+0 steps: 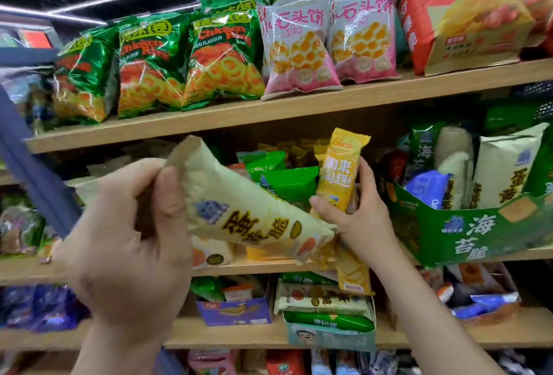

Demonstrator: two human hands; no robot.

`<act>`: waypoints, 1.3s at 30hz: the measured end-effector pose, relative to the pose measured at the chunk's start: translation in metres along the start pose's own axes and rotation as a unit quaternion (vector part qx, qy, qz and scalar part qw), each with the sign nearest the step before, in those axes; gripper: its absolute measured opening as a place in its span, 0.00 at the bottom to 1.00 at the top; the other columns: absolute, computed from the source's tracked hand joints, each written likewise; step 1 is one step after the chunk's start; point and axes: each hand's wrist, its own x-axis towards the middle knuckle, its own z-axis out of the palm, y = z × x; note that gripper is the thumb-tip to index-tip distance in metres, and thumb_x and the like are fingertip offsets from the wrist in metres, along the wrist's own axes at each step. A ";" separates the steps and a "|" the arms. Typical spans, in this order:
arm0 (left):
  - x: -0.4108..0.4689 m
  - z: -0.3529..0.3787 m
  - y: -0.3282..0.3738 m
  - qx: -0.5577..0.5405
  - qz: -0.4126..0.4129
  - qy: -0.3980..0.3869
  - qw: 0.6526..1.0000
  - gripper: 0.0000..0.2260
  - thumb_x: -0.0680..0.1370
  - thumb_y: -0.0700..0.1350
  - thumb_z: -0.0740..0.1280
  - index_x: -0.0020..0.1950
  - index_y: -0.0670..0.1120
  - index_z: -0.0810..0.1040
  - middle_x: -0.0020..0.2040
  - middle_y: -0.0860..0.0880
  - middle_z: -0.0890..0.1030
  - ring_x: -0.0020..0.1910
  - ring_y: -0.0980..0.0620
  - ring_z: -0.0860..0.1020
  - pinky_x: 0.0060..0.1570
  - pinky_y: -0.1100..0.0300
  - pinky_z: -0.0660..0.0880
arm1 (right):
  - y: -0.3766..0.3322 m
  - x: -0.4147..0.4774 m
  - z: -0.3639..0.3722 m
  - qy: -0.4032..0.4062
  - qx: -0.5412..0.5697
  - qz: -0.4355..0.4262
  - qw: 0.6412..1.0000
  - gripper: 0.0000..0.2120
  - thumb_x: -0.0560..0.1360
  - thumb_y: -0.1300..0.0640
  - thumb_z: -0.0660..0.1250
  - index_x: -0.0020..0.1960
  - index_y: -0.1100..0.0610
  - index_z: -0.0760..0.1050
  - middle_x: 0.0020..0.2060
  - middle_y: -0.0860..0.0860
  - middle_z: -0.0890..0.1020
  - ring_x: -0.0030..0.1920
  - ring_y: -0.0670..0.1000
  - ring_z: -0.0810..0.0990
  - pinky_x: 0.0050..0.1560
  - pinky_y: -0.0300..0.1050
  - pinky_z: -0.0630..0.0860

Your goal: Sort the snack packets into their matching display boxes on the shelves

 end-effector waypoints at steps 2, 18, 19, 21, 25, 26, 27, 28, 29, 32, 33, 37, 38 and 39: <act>0.009 0.015 0.015 0.044 0.040 0.028 0.998 0.11 0.83 0.42 0.61 0.51 0.34 0.78 0.41 0.49 0.75 0.37 0.58 0.71 0.36 0.64 0.67 | 0.002 0.001 -0.007 -0.008 0.004 0.011 1.000 0.44 0.67 0.42 0.76 0.75 0.38 0.53 0.52 0.30 0.74 0.50 0.27 0.74 0.58 0.42 0.72; 0.027 -0.046 -0.086 0.094 -0.130 0.020 0.987 0.10 0.82 0.63 0.55 0.52 0.62 0.73 0.45 0.57 0.77 0.44 0.55 0.77 0.48 0.43 0.75 | -0.058 -0.032 -0.052 -0.089 -0.063 -0.015 0.994 0.30 0.54 0.44 0.78 0.55 0.37 0.76 0.46 0.41 0.85 0.47 0.38 0.82 0.43 0.26 0.75; 0.032 -0.055 -0.097 0.090 -0.148 0.034 0.984 0.11 0.81 0.66 0.54 0.51 0.63 0.72 0.45 0.59 0.76 0.45 0.56 0.76 0.50 0.44 0.75 | -0.070 -0.035 -0.045 -0.114 -0.051 -0.023 0.992 0.28 0.53 0.46 0.78 0.52 0.34 0.76 0.45 0.37 0.85 0.47 0.36 0.82 0.42 0.25 0.74; 0.044 -0.066 -0.111 0.088 -0.169 0.039 0.981 0.15 0.79 0.68 0.53 0.47 0.62 0.73 0.42 0.58 0.76 0.41 0.56 0.76 0.46 0.45 0.76 | -0.085 -0.039 -0.023 -0.168 -0.033 -0.022 0.985 0.28 0.54 0.51 0.79 0.51 0.35 0.78 0.45 0.33 0.84 0.46 0.34 0.82 0.42 0.24 0.73; 0.063 -0.065 -0.119 0.102 -0.060 0.077 0.990 0.14 0.83 0.55 0.59 0.52 0.47 0.78 0.43 0.49 0.79 0.38 0.45 0.78 0.40 0.46 0.76 | -0.093 -0.042 0.035 -0.234 0.030 0.032 0.971 0.28 0.56 0.54 0.80 0.54 0.44 0.77 0.45 0.34 0.84 0.46 0.35 0.82 0.42 0.25 0.74; 0.065 -0.061 -0.121 0.109 -0.029 0.075 0.991 0.14 0.83 0.50 0.61 0.52 0.41 0.79 0.42 0.48 0.78 0.37 0.47 0.76 0.38 0.49 0.74 | -0.091 -0.041 0.049 -0.239 0.051 0.045 0.969 0.28 0.56 0.54 0.79 0.55 0.45 0.77 0.45 0.36 0.85 0.46 0.36 0.83 0.42 0.26 0.75; 0.068 -0.056 -0.124 0.120 0.001 0.061 0.991 0.12 0.83 0.46 0.62 0.51 0.38 0.78 0.40 0.47 0.78 0.37 0.49 0.75 0.38 0.53 0.72 | -0.088 -0.041 0.062 -0.242 0.071 0.058 0.966 0.28 0.56 0.55 0.79 0.55 0.46 0.76 0.44 0.37 0.85 0.45 0.37 0.83 0.41 0.28 0.76; 0.069 -0.050 -0.127 0.128 0.027 0.036 0.991 0.10 0.82 0.43 0.63 0.51 0.36 0.79 0.40 0.44 0.79 0.37 0.50 0.73 0.38 0.56 0.69 | -0.085 -0.040 0.074 -0.242 0.090 0.071 0.964 0.28 0.56 0.55 0.78 0.55 0.47 0.76 0.44 0.37 0.85 0.45 0.37 0.83 0.40 0.29 0.76; 0.069 -0.044 -0.131 0.130 0.050 0.003 0.990 0.08 0.81 0.40 0.64 0.51 0.35 0.79 0.40 0.41 0.80 0.38 0.50 0.73 0.38 0.57 0.68 | -0.081 -0.039 0.085 -0.240 0.105 0.083 0.962 0.28 0.57 0.55 0.78 0.55 0.47 0.75 0.43 0.37 0.85 0.45 0.38 0.83 0.40 0.30 0.76; 0.063 -0.023 -0.154 0.119 0.072 -0.113 0.984 0.06 0.79 0.37 0.65 0.53 0.36 0.79 0.45 0.39 0.81 0.45 0.48 0.76 0.44 0.58 0.70 | -0.073 -0.033 0.115 -0.251 0.113 0.101 0.956 0.30 0.59 0.53 0.79 0.58 0.45 0.73 0.46 0.36 0.84 0.47 0.37 0.83 0.42 0.29 0.76; 0.060 -0.016 -0.163 0.114 0.068 -0.150 0.980 0.07 0.79 0.37 0.65 0.53 0.37 0.79 0.46 0.40 0.81 0.45 0.46 0.78 0.45 0.55 0.73 | -0.072 -0.031 0.123 -0.255 0.102 0.102 0.956 0.30 0.60 0.52 0.79 0.59 0.43 0.73 0.46 0.35 0.84 0.48 0.35 0.82 0.42 0.27 0.75; 0.049 0.011 -0.194 0.230 0.096 -0.260 0.933 0.04 0.74 0.38 0.71 0.47 0.42 0.80 0.37 0.43 0.81 0.37 0.41 0.79 0.31 0.51 0.76 | -0.061 -0.020 0.153 -0.242 0.088 0.120 0.959 0.32 0.59 0.47 0.79 0.60 0.40 0.72 0.52 0.38 0.83 0.50 0.35 0.81 0.52 0.34 0.76; 0.048 0.016 -0.199 0.279 0.116 -0.275 0.913 0.05 0.70 0.37 0.74 0.44 0.43 0.80 0.33 0.45 0.79 0.34 0.42 0.78 0.30 0.52 0.73 | -0.059 -0.019 0.159 -0.236 0.093 0.127 0.959 0.29 0.61 0.48 0.79 0.60 0.41 0.72 0.51 0.39 0.83 0.50 0.36 0.82 0.52 0.36 0.77; 0.048 0.020 -0.202 0.315 0.124 -0.286 0.896 0.07 0.68 0.36 0.75 0.41 0.44 0.79 0.30 0.46 0.78 0.33 0.42 0.76 0.31 0.53 0.71 | -0.057 -0.019 0.163 -0.230 0.098 0.133 0.959 0.26 0.64 0.49 0.78 0.59 0.42 0.73 0.49 0.39 0.84 0.48 0.37 0.82 0.50 0.36 0.78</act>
